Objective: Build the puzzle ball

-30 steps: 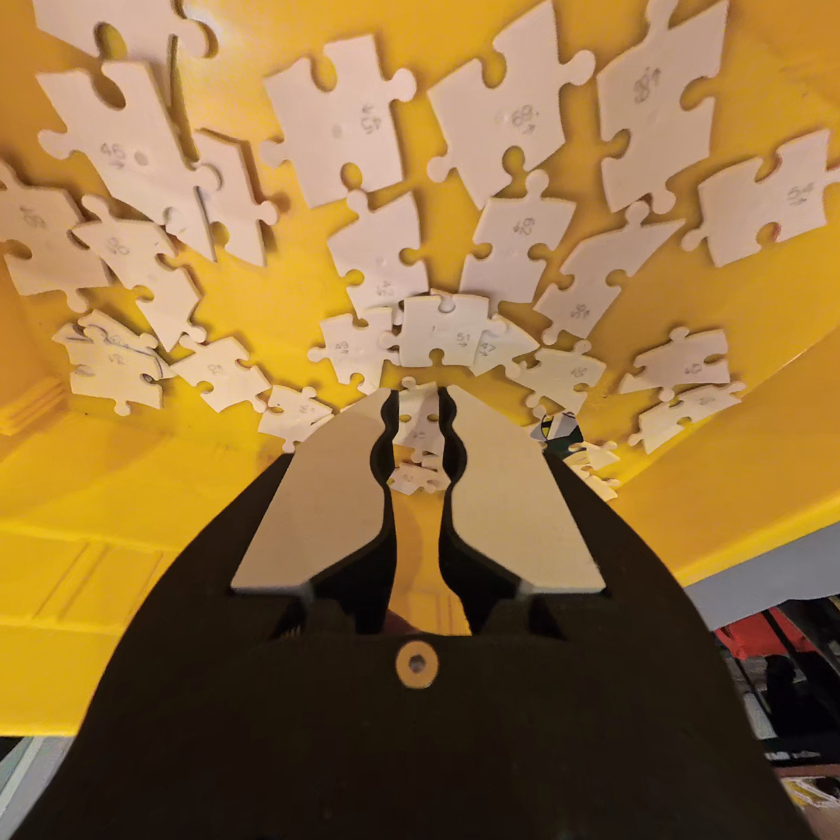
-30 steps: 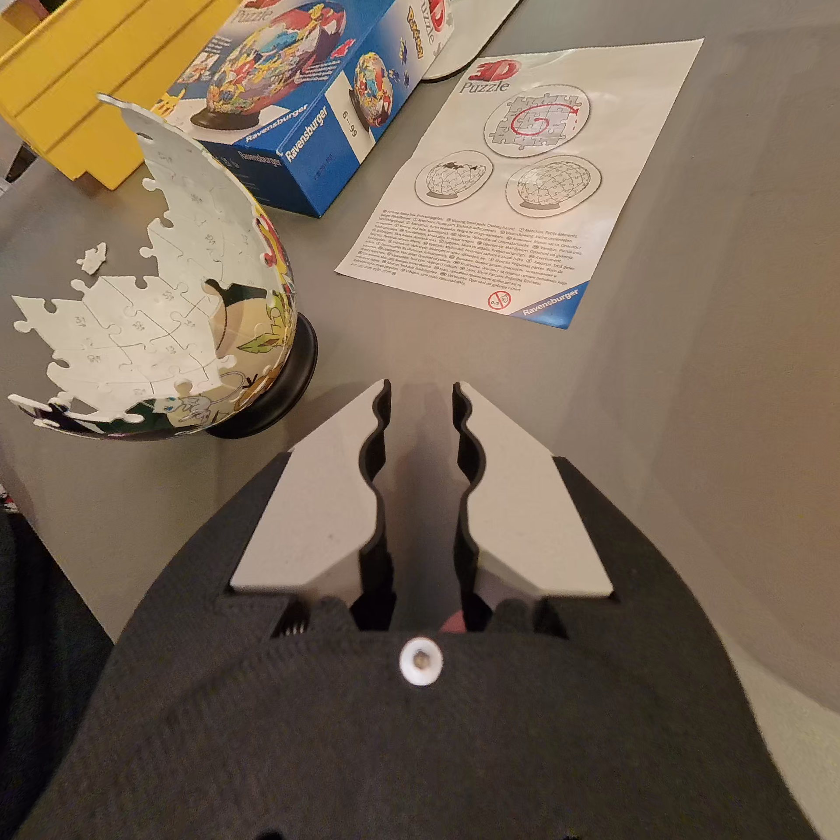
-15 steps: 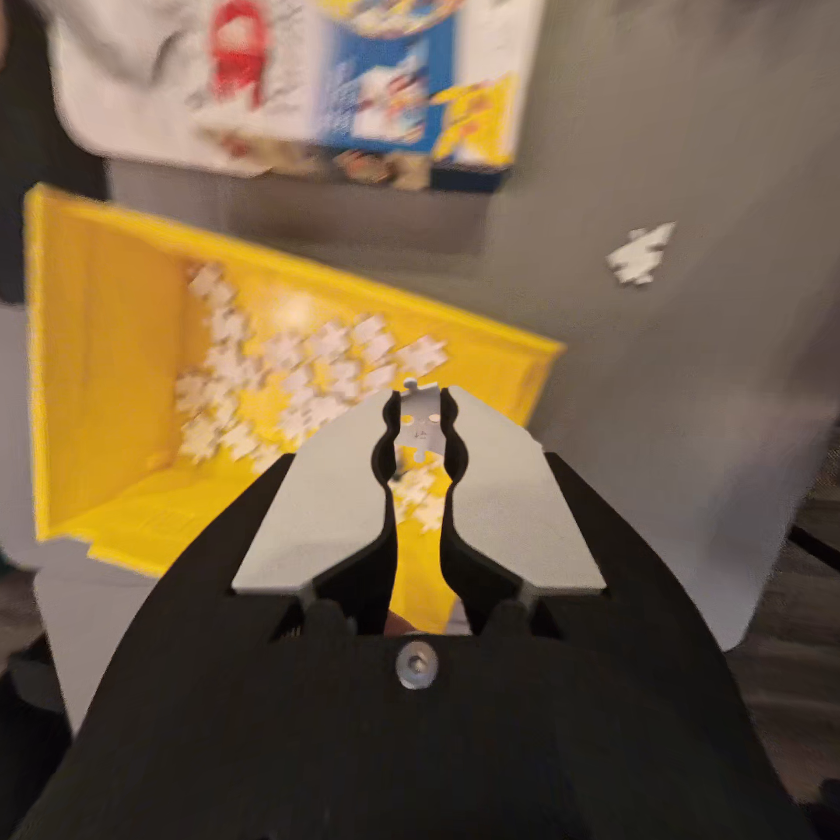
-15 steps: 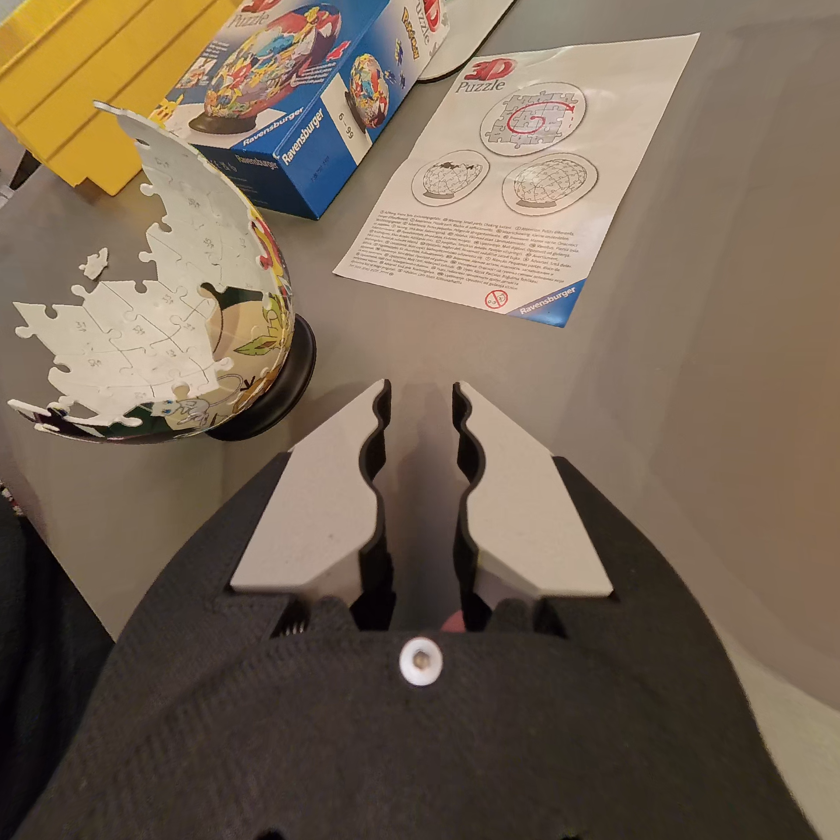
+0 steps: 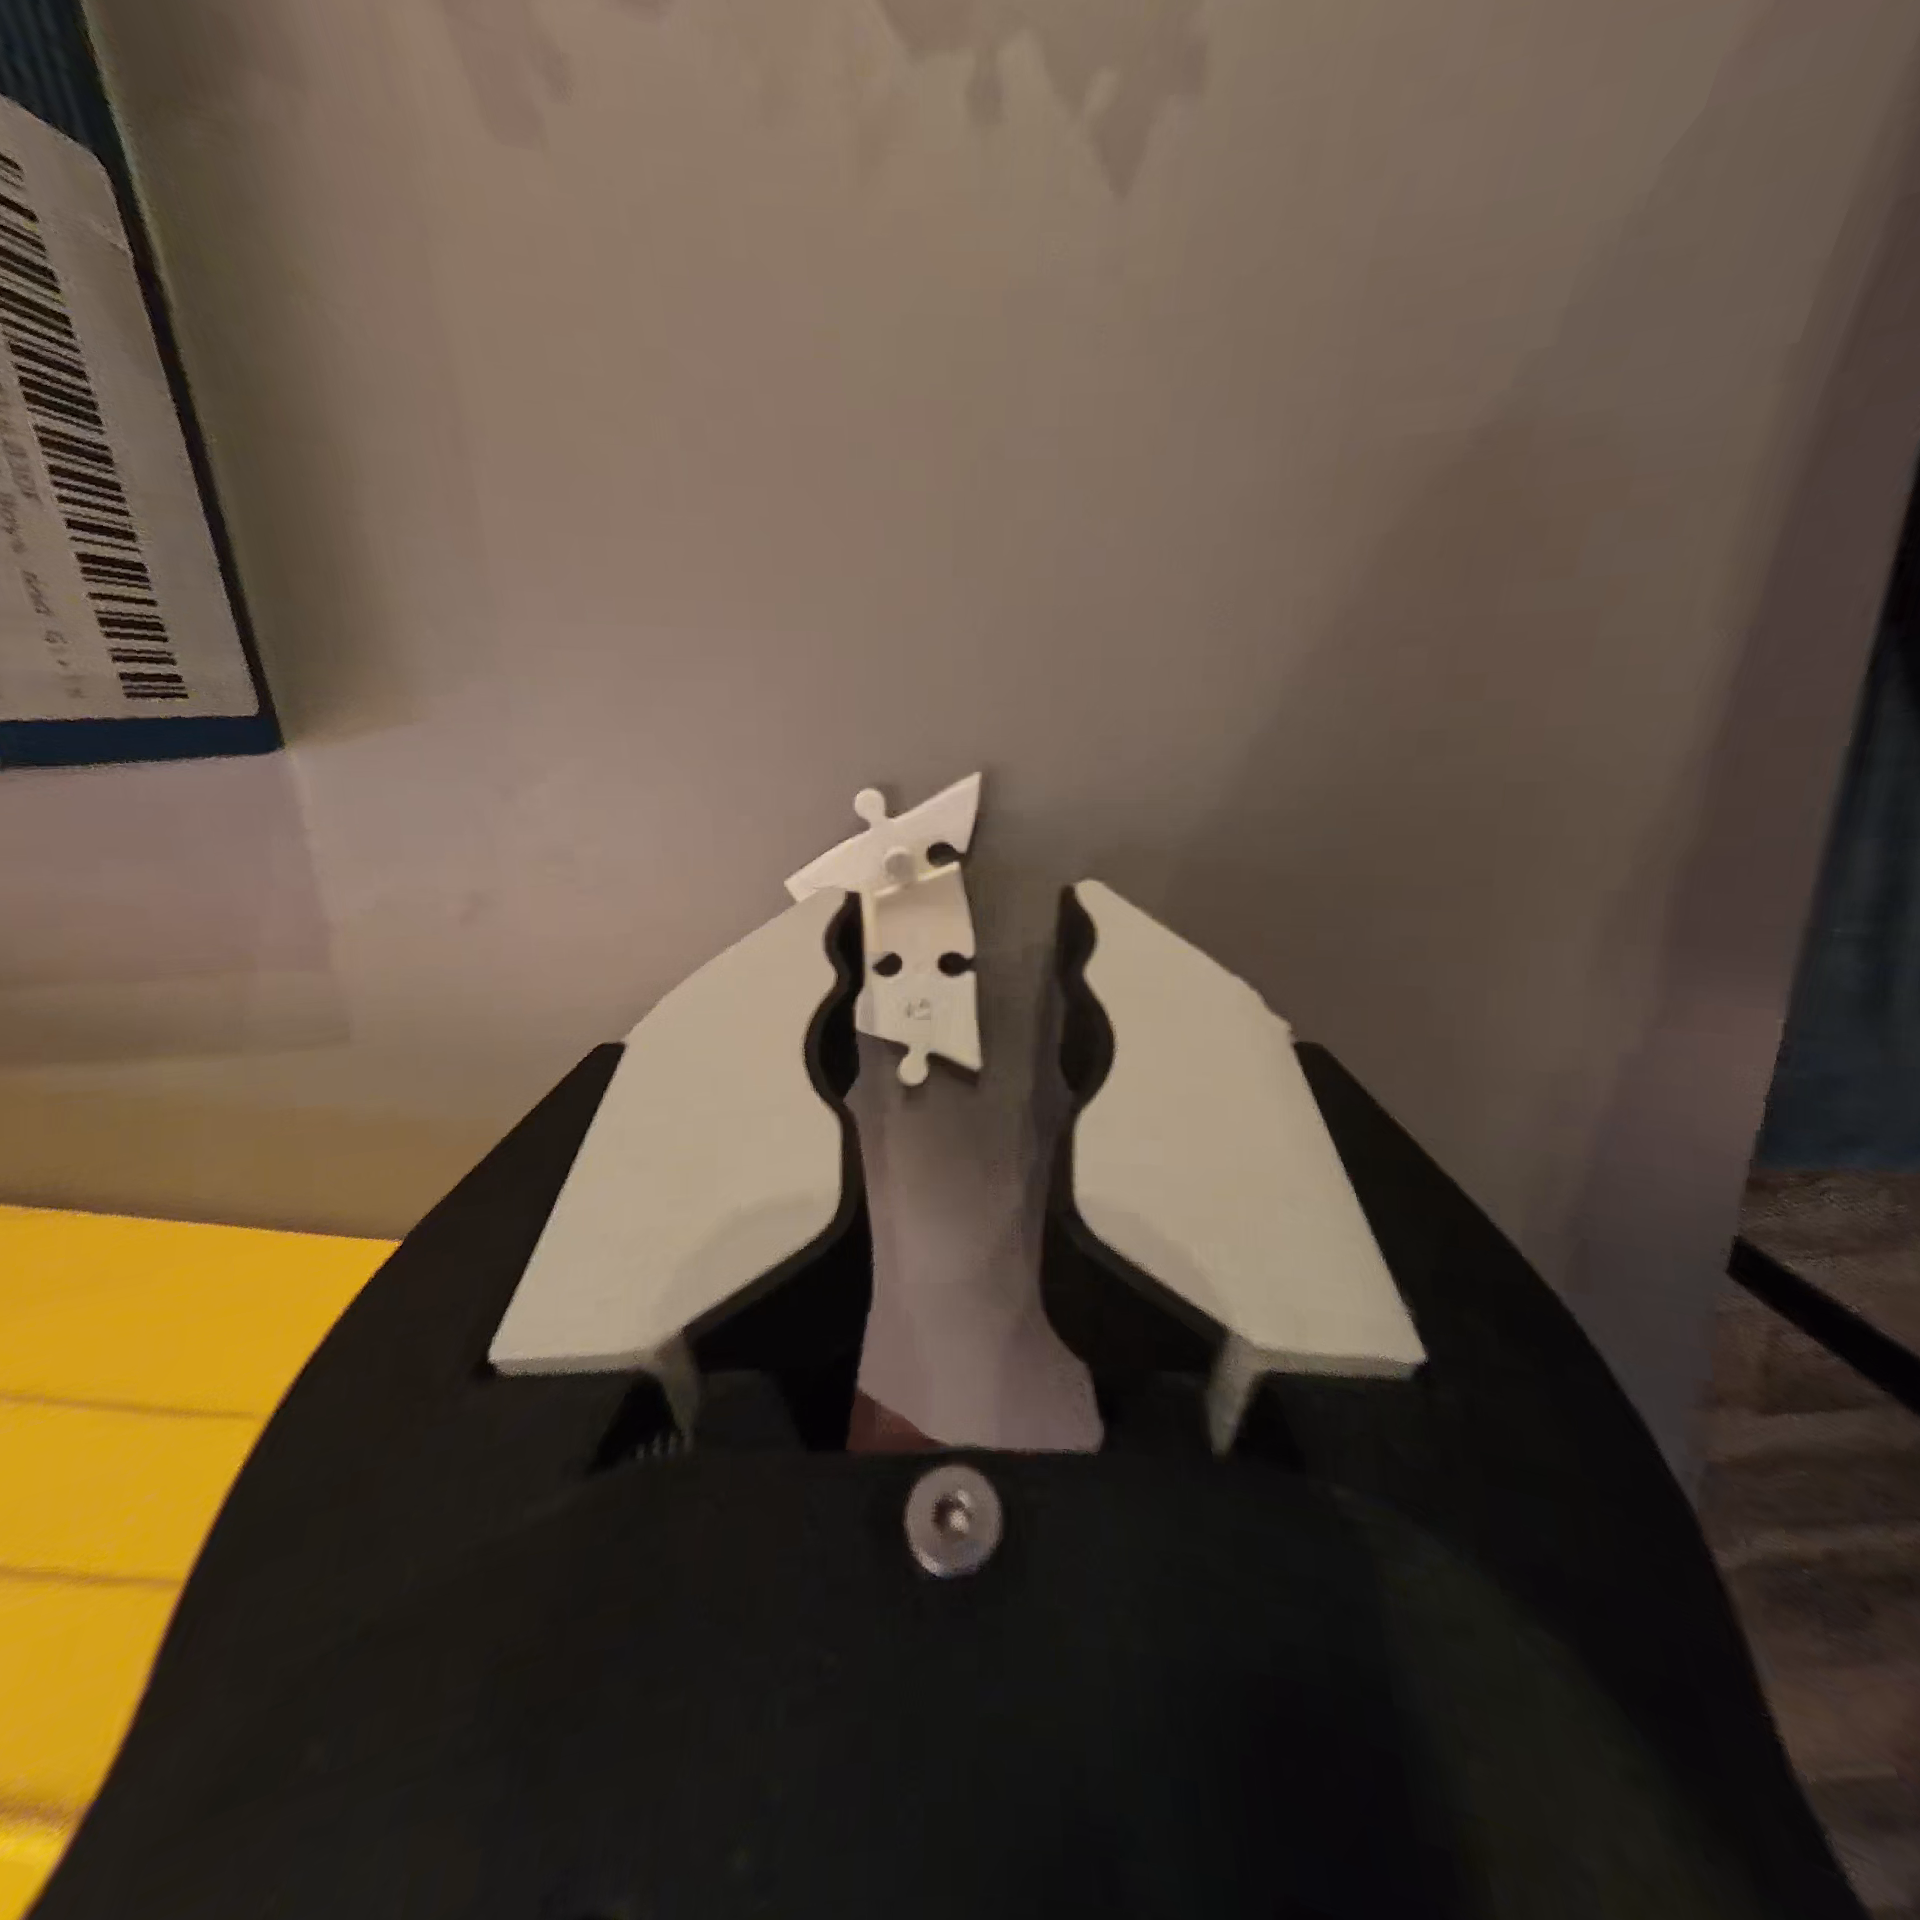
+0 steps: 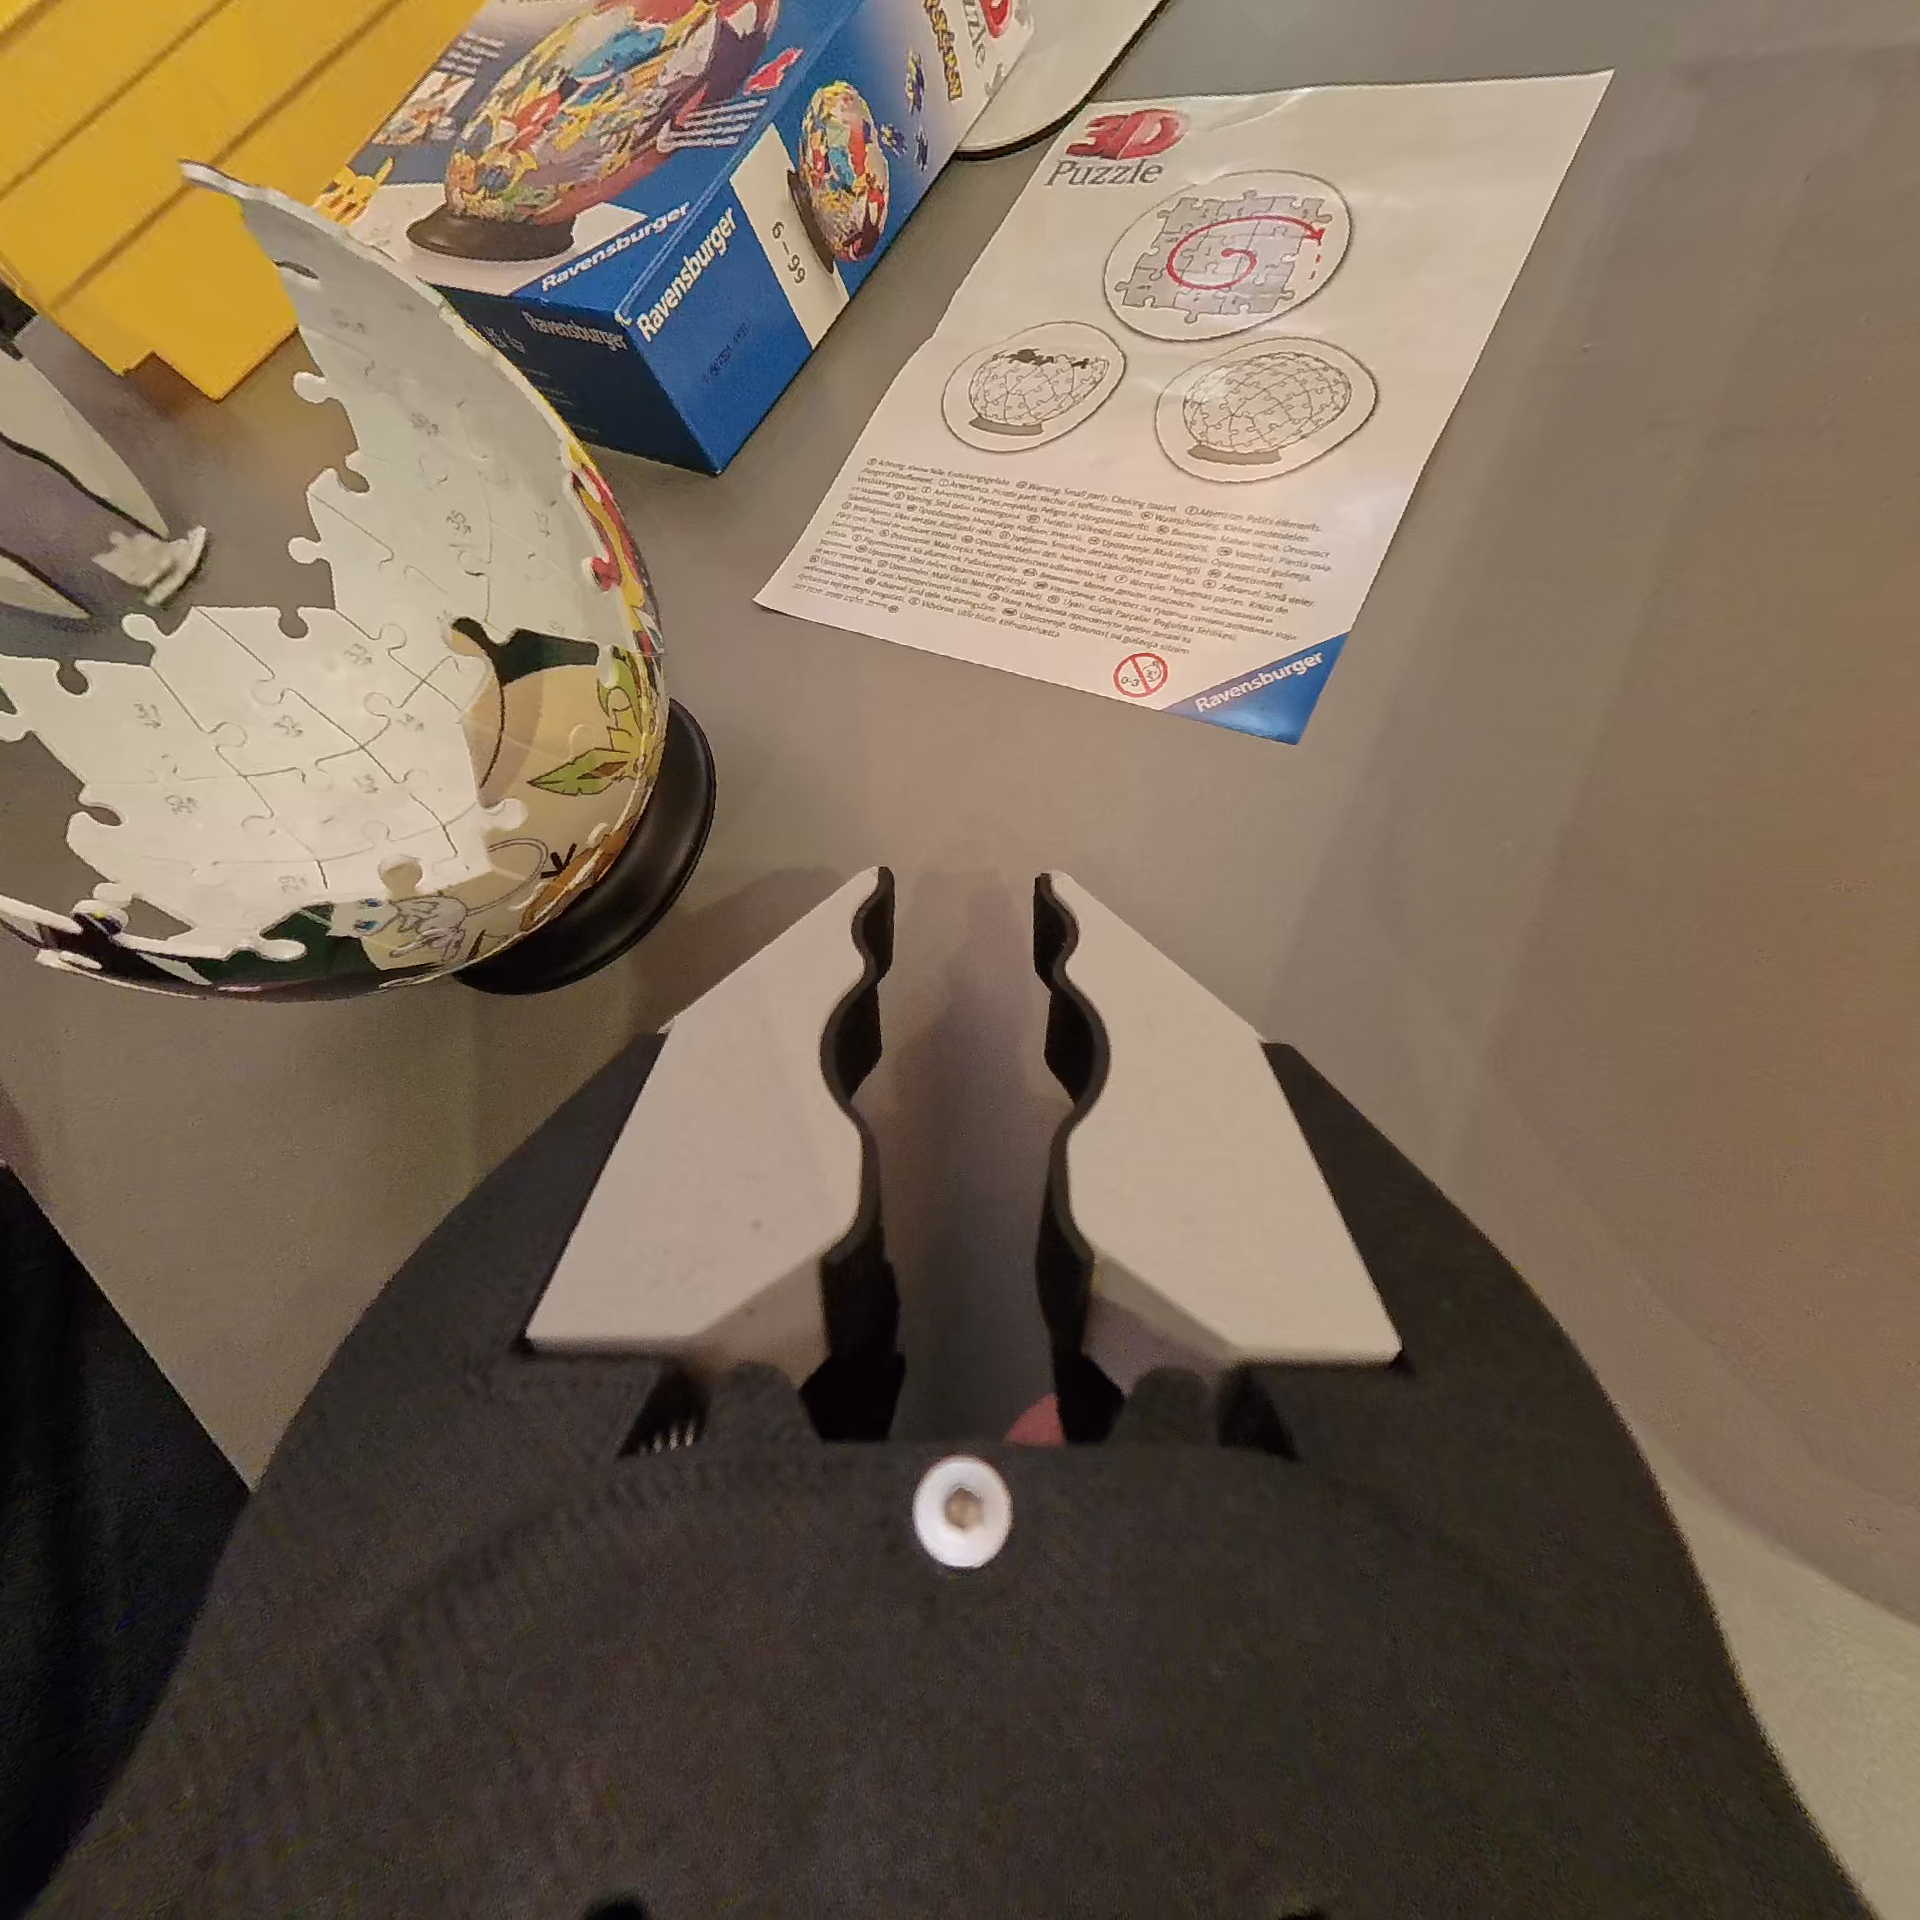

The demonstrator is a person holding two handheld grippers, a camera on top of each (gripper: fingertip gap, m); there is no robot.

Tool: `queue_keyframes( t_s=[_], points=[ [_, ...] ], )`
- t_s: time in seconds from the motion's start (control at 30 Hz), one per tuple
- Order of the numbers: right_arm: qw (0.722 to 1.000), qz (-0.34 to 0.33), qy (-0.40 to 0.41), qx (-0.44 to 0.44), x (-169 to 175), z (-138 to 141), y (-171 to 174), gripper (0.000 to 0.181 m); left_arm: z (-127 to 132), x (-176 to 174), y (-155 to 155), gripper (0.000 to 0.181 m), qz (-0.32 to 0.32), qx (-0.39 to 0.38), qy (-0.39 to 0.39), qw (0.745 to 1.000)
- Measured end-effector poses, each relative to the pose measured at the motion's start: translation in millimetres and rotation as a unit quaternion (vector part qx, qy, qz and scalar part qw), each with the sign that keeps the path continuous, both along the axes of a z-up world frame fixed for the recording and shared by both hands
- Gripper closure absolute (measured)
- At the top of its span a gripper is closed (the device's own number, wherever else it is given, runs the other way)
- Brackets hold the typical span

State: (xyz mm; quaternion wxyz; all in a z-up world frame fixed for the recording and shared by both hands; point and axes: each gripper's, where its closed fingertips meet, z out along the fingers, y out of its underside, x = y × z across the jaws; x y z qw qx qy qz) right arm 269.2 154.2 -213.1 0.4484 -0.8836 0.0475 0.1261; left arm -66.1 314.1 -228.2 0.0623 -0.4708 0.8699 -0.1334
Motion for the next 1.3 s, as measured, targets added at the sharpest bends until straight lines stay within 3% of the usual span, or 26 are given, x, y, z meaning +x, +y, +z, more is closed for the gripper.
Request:
queue_keyframes(
  t_s=[0.1,0.23,0.33,0.43,0.57,0.77,0.93,1.1,1.17,1.3],
  points=[
    [1.000,-0.002,0.001,-0.001,0.5,-0.3,0.1,0.156,9.0,-2.6,6.1,0.145,0.016,-0.004,-0.018,1.000],
    [1.000,-0.003,0.004,-0.002,1.0,-0.6,0.3,0.156,71.6,1.0,33.2,0.149,0.066,-0.036,-0.105,0.992],
    [1.000,-0.002,0.004,-0.003,0.9,-0.9,0.3,0.156,119.5,2.9,95.9,0.151,0.131,0.005,-0.178,0.975],
    [1.000,-0.003,0.004,-0.002,1.3,-0.4,0.3,0.156,135.9,-5.4,178.9,0.147,0.184,0.106,-0.180,0.960],
    [1.000,-0.004,0.004,0.001,1.6,0.5,0.3,0.156,117.1,-6.7,267.6,0.149,0.208,0.175,-0.103,0.957],
    [1.000,-0.006,-0.002,0.005,2.0,1.6,0.2,0.154,62.0,16.2,336.6,0.153,0.175,0.192,0.030,0.965],
    [1.000,-0.006,0.005,0.010,2.3,3.4,0.0,0.154,26.8,20.4,364.8,0.151,0.143,0.209,0.113,0.961],
    [1.000,-0.005,0.012,0.013,2.4,4.4,-0.1,0.154,-0.2,7.7,375.6,0.166,0.125,0.226,0.180,0.949],
    [1.000,-0.005,0.013,0.013,2.4,4.7,-0.1,0.154,-4.2,3.5,376.9,0.181,0.128,0.231,0.197,0.944],
    [1.000,-0.005,0.014,0.013,2.4,4.7,-0.2,0.154,1.1,2.5,368.0,0.181,0.132,0.218,0.195,0.947]
  ],
)
